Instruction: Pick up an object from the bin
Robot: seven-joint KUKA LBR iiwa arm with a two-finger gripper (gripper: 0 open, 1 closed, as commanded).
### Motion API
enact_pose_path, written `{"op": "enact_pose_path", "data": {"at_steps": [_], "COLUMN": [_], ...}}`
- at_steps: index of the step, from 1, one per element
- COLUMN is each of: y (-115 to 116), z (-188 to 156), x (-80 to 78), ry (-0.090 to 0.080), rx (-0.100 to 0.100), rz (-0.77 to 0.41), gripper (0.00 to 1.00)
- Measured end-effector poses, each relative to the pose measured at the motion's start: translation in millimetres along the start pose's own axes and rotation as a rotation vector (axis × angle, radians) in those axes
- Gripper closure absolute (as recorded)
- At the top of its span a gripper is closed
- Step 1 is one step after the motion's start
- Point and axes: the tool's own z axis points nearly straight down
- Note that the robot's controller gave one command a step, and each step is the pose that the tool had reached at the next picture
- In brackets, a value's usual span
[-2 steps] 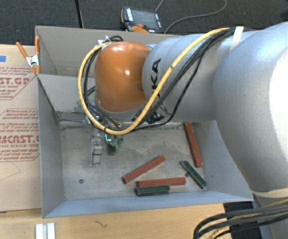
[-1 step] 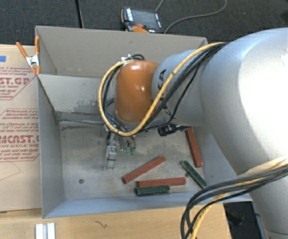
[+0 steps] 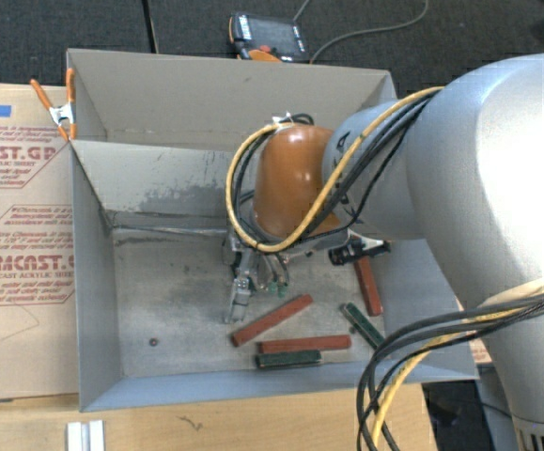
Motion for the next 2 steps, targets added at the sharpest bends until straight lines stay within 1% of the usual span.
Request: {"op": "enact_pose_path", "data": {"at_steps": [1,2], "y": [-83.0,-163.0], "z": [-1.2,-2.1], "x": [33.4,50.6], "ry": [-0.002,-0.010], "rx": [-0.002,-0.001], "rz": [0.150,0.128], "gripper": [0.00,0.00]}}
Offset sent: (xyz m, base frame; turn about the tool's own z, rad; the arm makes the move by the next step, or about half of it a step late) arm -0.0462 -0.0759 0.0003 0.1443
